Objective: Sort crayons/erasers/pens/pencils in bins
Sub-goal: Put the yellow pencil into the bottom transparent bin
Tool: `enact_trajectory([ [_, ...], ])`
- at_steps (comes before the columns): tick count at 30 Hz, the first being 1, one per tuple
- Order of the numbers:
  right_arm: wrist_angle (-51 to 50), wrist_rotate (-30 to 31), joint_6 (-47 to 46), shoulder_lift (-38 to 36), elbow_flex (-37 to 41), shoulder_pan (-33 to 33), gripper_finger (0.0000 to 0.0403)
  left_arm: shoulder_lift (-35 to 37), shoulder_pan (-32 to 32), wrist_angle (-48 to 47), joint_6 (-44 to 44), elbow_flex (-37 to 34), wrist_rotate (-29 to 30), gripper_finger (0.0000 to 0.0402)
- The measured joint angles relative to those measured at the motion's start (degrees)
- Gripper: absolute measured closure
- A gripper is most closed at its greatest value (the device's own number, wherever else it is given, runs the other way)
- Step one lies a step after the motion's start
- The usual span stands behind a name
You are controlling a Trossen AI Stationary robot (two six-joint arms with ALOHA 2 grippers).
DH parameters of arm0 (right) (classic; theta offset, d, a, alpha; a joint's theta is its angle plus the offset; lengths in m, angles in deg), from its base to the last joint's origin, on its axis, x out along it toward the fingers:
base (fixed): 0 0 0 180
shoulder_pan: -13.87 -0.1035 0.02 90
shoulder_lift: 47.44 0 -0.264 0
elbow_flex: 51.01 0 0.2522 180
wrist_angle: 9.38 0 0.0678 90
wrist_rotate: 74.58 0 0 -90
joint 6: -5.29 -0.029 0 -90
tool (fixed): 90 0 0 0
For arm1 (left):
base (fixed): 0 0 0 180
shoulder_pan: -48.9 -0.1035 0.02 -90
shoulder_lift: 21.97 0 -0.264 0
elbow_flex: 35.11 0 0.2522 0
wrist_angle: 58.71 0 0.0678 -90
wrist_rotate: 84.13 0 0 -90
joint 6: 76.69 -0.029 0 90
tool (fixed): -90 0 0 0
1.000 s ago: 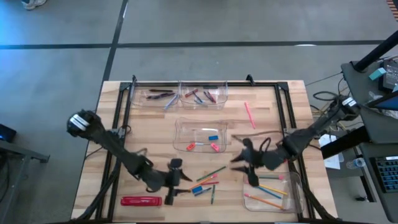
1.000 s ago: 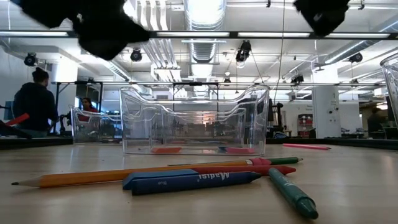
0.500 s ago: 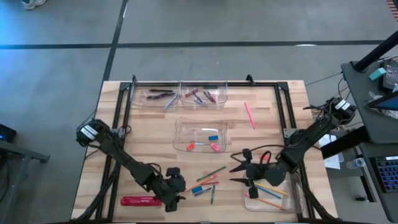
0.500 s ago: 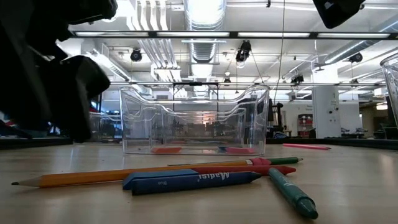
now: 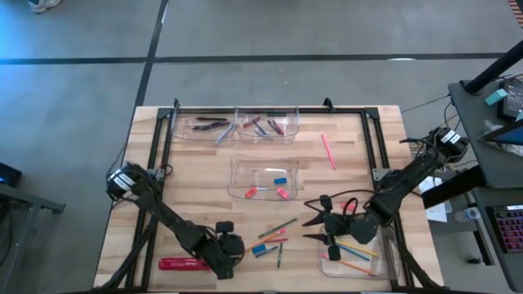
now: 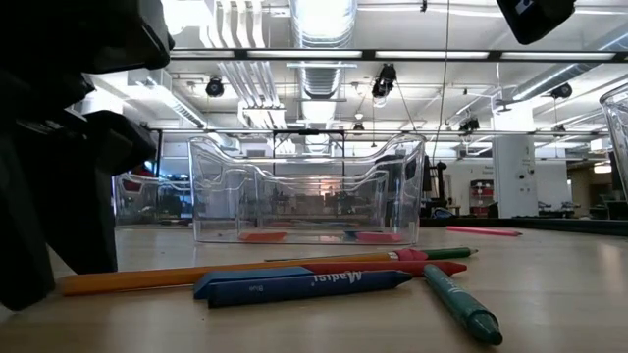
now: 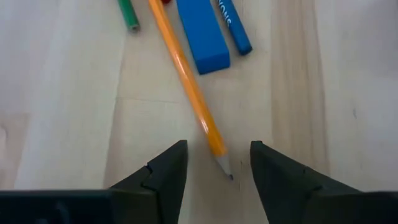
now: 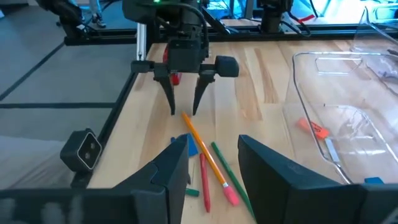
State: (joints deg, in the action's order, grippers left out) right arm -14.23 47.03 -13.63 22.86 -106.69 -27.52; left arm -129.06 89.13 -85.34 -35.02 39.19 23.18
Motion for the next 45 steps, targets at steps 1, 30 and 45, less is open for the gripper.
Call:
enact_trajectory([
  [1, 0.0, 0.0, 0.0, 0.0, 0.0, 0.0, 0.0273, -0.4, 0.0, -0.4, -0.1, 0.4, 0.3, 0.0243],
  [30, 0.4, 0.0, -0.6, 0.4, 1.0, 0.0, 0.0273, -3.1, -1.1, -4.8, 3.1, 1.0, 2.2, 0.0392],
  [45, 0.4, 0.1, -0.6, 0.4, 1.1, 0.0, 0.0273, 1.9, -2.3, -6.7, 3.0, 0.7, 10.7, 0.0397],
])
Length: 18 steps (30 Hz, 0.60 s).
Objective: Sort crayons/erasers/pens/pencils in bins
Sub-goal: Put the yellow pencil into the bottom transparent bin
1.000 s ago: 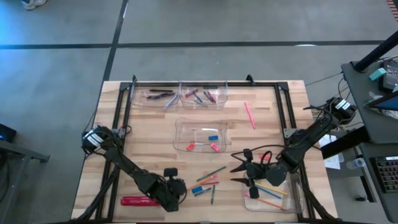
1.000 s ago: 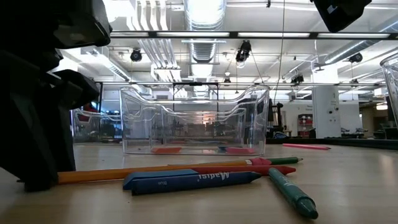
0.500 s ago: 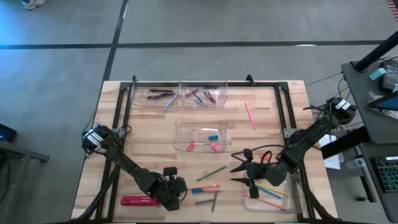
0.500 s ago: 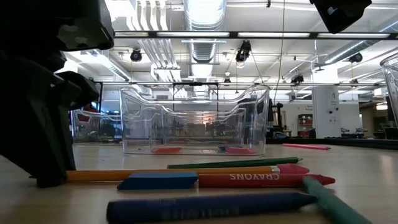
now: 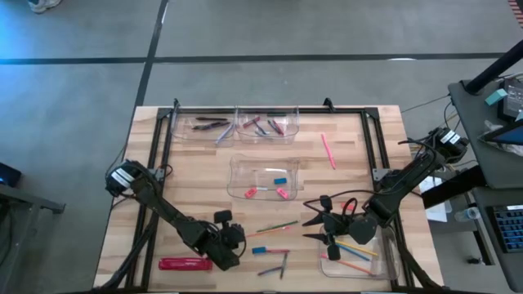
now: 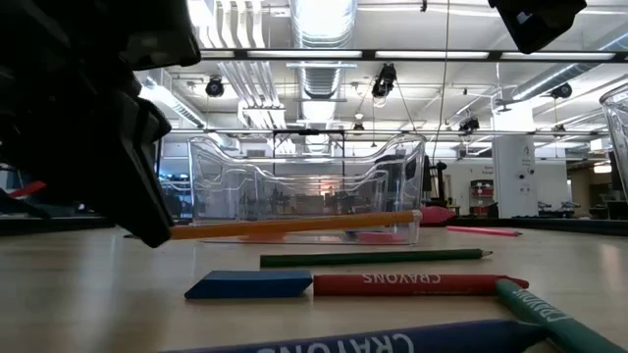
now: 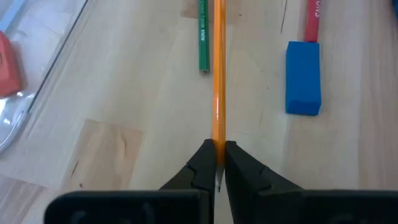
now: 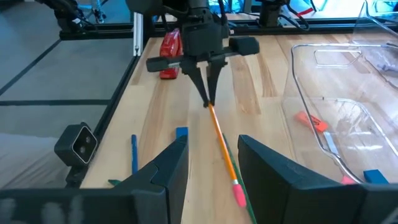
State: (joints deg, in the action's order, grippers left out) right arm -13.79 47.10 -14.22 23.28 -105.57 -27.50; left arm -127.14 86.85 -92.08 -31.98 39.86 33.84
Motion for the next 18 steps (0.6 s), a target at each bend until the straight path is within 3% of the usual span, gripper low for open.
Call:
enact_trajectory([
  [10, 0.2, 0.0, 0.2, -0.2, 0.1, 0.0, 0.0273, 3.6, -0.2, 0.6, -2.5, 0.6, 1.7, 0.0399],
  [18, 0.9, 0.0, 0.8, -1.8, -0.1, 0.0, 0.0273, 4.3, -0.8, 1.2, -10.0, 6.8, 2.4, 0.04],
])
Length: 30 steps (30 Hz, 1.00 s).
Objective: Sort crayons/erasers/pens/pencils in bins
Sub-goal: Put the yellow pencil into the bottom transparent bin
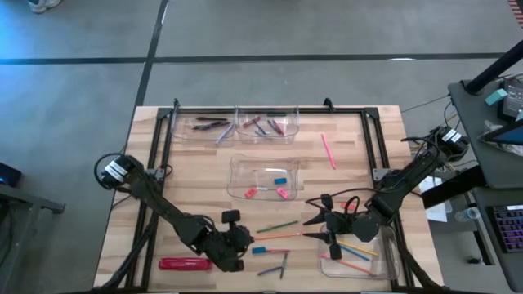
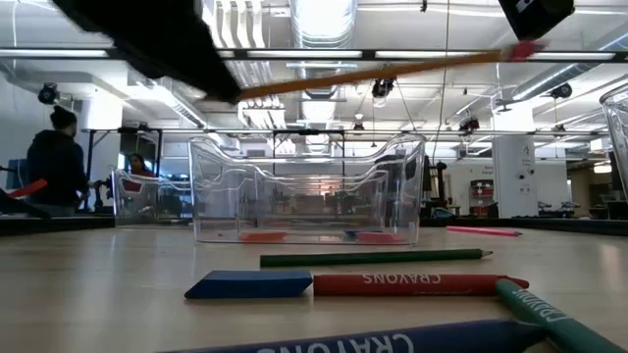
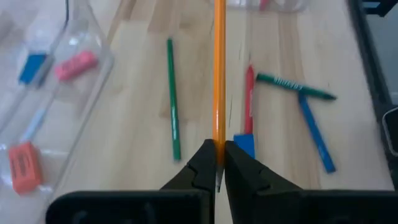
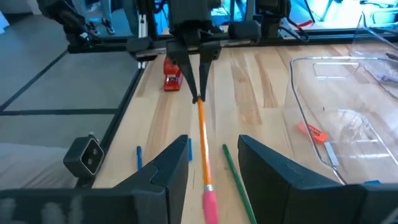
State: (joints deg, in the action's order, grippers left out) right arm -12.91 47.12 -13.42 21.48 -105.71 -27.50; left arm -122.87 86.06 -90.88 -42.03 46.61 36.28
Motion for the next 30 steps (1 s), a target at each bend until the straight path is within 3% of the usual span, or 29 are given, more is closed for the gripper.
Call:
enact_trajectory([
  [19, 2.5, -0.6, -0.2, 7.3, 0.0, 0.0, 0.0271, -0.1, -1.9, -0.7, -4.0, 3.1, -0.3, 0.0401],
  [30, 2.4, -0.1, -0.4, 8.2, 0.0, 0.4, 0.0183, -0.1, -1.9, -0.6, -4.0, 3.3, -0.4, 0.0401],
])
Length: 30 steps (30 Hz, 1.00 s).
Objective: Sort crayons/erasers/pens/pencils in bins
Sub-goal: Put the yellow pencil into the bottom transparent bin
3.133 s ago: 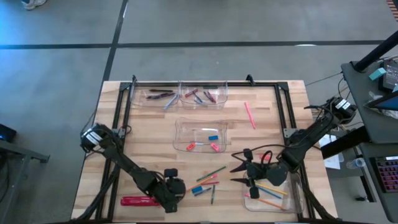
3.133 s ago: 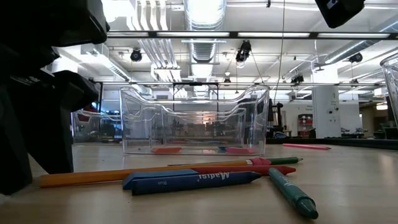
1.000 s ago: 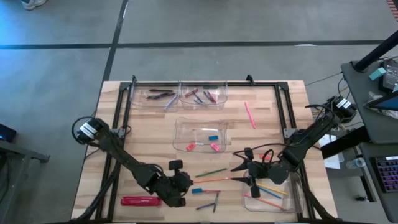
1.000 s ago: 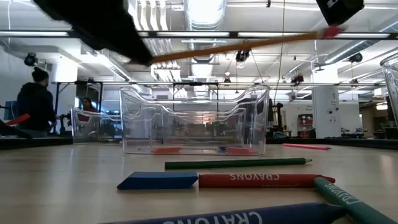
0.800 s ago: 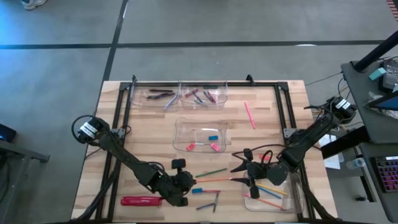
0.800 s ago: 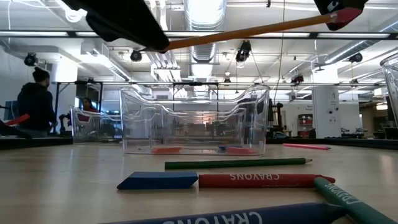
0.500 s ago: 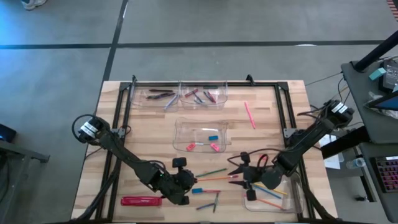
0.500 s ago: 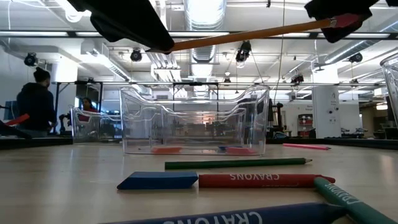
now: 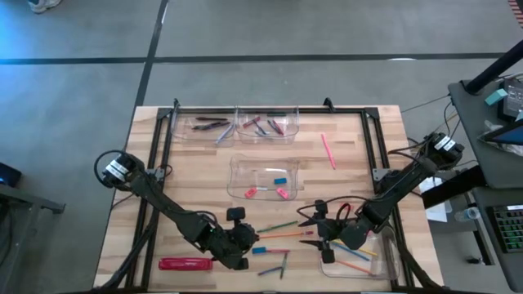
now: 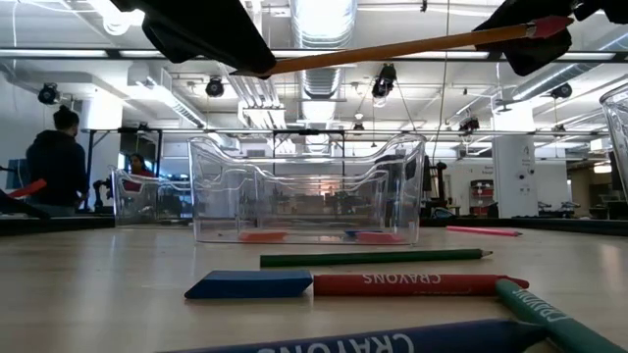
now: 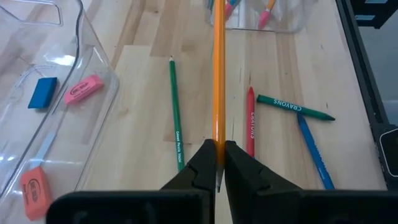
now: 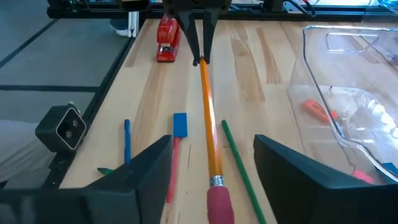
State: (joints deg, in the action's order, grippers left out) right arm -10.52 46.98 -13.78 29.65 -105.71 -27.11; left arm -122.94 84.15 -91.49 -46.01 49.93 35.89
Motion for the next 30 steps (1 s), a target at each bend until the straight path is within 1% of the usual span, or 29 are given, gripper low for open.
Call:
enact_trajectory([
  [3, -0.4, 0.0, 0.0, 0.0, 0.0, 0.0, 0.0169, 0.1, 0.0, 0.0, 0.0, 0.1, 0.0, 0.0401],
  [7, -0.5, 0.0, 0.0, 0.0, 0.0, 0.0, 0.0171, 0.1, 0.0, 0.0, 0.0, 0.1, 0.0, 0.0401],
  [15, -2.5, 0.1, -1.0, 0.0, 0.0, 0.1, 0.0211, 0.1, 0.0, 0.0, 0.0, 1.0, 0.0, 0.0401],
  [23, -2.5, 0.1, -0.9, 0.0, 0.0, 0.1, 0.0244, 0.2, 0.0, 0.0, 0.0, 1.2, 0.0, 0.0401],
  [30, -2.6, 0.1, -0.9, 0.0, 0.0, 0.1, 0.0294, 0.2, 0.0, 0.0, 0.0, 1.1, 0.0, 0.0401],
])
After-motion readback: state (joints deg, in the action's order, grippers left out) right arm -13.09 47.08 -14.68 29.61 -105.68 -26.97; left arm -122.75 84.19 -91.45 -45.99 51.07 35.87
